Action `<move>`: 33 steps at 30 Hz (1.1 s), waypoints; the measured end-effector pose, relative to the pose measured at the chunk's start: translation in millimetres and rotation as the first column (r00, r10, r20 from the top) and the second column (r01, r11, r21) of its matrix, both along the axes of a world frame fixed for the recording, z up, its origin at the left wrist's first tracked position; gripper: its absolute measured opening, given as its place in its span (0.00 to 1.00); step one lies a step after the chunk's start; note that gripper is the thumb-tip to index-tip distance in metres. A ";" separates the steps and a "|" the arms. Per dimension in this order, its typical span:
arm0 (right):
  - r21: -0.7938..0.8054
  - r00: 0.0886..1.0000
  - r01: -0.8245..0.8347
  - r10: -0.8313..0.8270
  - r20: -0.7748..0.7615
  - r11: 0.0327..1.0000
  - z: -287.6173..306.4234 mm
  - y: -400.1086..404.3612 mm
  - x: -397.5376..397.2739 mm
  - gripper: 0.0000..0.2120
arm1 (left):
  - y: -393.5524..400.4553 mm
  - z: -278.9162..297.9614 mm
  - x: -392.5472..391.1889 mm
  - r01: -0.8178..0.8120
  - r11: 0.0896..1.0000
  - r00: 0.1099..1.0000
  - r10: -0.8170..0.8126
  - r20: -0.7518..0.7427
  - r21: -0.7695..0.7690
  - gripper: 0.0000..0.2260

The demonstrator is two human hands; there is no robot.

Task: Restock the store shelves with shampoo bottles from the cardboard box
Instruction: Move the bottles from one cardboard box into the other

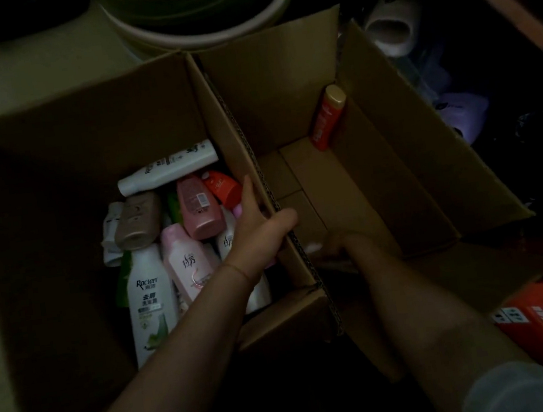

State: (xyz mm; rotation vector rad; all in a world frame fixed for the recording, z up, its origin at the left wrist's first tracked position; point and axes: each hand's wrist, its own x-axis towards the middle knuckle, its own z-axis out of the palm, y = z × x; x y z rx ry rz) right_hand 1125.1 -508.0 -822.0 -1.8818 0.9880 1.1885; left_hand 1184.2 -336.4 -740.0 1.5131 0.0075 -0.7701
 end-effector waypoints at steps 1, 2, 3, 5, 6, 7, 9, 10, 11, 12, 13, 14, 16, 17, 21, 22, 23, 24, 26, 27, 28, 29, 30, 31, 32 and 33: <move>0.028 0.995 0.061 -0.063 0.078 0.998 7.1 0.4 8.2 0.30 | -0.7 -0.5 0.0 -0.003 1.000 1.000 0.003 -0.006 -0.001 0.43; 0.082 0.971 0.156 -0.168 0.172 0.984 13.0 -4.7 22.1 0.35 | -1.2 -2.0 0.2 -0.003 1.000 1.000 0.003 -0.008 0.008 0.44; 0.127 0.921 0.253 -0.279 0.270 0.959 25.0 -7.4 33.2 0.39 | -1.5 -0.2 -0.9 -0.006 1.000 1.000 0.006 -0.014 0.004 0.44; 0.269 0.745 0.446 -0.520 0.417 0.854 52.7 -10.8 55.1 0.40 | -0.3 1.7 -1.6 0.012 1.000 1.000 -0.012 -0.024 0.009 0.45; 0.345 0.634 0.517 -0.621 0.461 0.783 66.6 -13.5 64.4 0.38 | 1.9 4.2 -1.0 0.031 0.999 0.999 -0.030 -0.034 0.023 0.44; 0.431 0.536 0.546 -0.695 0.479 0.718 85.3 -14.0 74.3 0.35 | 4.6 7.6 1.2 0.027 0.999 0.998 -0.025 -0.054 0.040 0.41; 0.613 0.404 0.490 -0.784 0.470 0.620 119.8 -10.2 94.5 0.31 | 10.3 14.9 10.3 -0.053 0.996 0.985 0.063 -0.158 0.069 0.29; 0.672 0.390 0.417 -0.789 0.476 0.612 133.6 -2.7 102.9 0.27 | 15.9 17.4 17.7 -0.137 0.989 0.960 0.148 -0.237 0.062 0.25; 0.719 0.399 0.332 -0.782 0.479 0.611 151.0 9.9 108.5 0.23 | 20.8 19.1 25.9 -0.242 0.970 0.925 0.235 -0.300 0.013 0.23; 0.723 0.429 0.241 -0.739 0.519 0.648 161.8 22.2 113.0 0.18 | 26.8 21.0 34.3 -0.337 0.940 0.899 0.304 -0.315 -0.055 0.21; 0.696 0.465 0.150 -0.671 0.578 0.703 171.1 34.9 116.4 0.14 | 34.5 22.0 42.1 -0.431 0.896 0.874 0.385 -0.298 -0.105 0.19; 0.619 0.490 0.087 -0.575 0.656 0.780 175.2 43.0 120.2 0.11 | 42.6 22.7 49.2 -0.523 0.844 0.834 0.477 -0.277 -0.122 0.18; 0.457 0.451 0.073 -0.438 0.777 0.886 181.3 50.7 125.4 0.08 | 58.8 18.8 63.1 -0.622 0.775 0.780 0.599 -0.184 -0.115 0.22; 0.415 0.417 0.127 -0.428 0.802 0.901 179.0 47.3 128.8 0.08 | 66.7 18.0 67.7 -0.629 0.775 0.777 0.624 -0.081 -0.061 0.25; 0.375 0.370 0.375 -0.508 0.778 0.848 143.5 14.1 142.2 0.10 | 61.2 15.2 71.8 -0.470 0.875 0.865 0.433 0.253 0.111 0.28; 0.360 0.388 0.426 -0.527 0.756 0.830 129.5 5.8 144.8 0.09 | 50.2 16.8 69.4 -0.398 0.911 0.899 0.365 0.242 0.104 0.29; 0.329 0.413 0.482 -0.541 0.732 0.812 115.0 -2.9 146.4 0.08 | 37.8 19.1 66.1 -0.318 0.943 0.933 0.293 0.209 0.095 0.31; 0.285 0.434 0.532 -0.546 0.717 0.797 99.8 -12.8 147.6 0.06 | 24.9 18.8 66.1 -0.255 0.963 0.953 0.235 0.194 0.087 0.34; 0.156 0.489 0.600 -0.514 0.705 0.785 72.2 -34.0 147.4 0.08 | 0.5 17.1 71.0 -0.165 0.977 0.970 0.137 0.200 0.132 0.43; 0.064 0.531 0.608 -0.465 0.708 0.791 62.2 -45.0 147.1 0.10 | -10.4 18.0 74.2 -0.147 0.980 0.972 0.118 0.201 0.135 0.46; -0.021 0.569 0.597 -0.404 0.716 0.802 54.6 -55.1 146.7 0.14 | -18.0 17.4 77.8 -0.156 0.981 0.975 0.133 0.179 0.120 0.46; -0.097 0.600 0.575 -0.338 0.725 0.813 50.0 -63.8 146.6 0.17 | -24.4 20.1 78.9 -0.177 0.980 0.972 0.161 0.170 0.086 0.44; -0.165 0.623 0.549 -0.269 0.735 0.819 46.6 -72.1 147.7 0.20 | -27.1 15.8 80.2 -0.210 0.976 0.968 0.201 0.149 0.052 0.43; -0.221 0.638 0.518 -0.202 0.743 0.826 44.8 -79.1 149.3 0.23 | -28.7 13.7 79.3 -0.227 0.974 0.966 0.223 0.134 0.022 0.41; -0.272 0.645 0.478 -0.123 0.754 0.836 40.4 -87.5 152.2 0.26 | -29.1 10.8 78.7 -0.246 0.969 0.963 0.245 0.116 -0.007 0.41; -0.324 0.657 0.419 -0.037 0.753 0.848 34.4 -94.9 155.4 0.28 | -28.7 8.0 77.6 -0.254 0.967 0.961 0.254 0.109 -0.015 0.41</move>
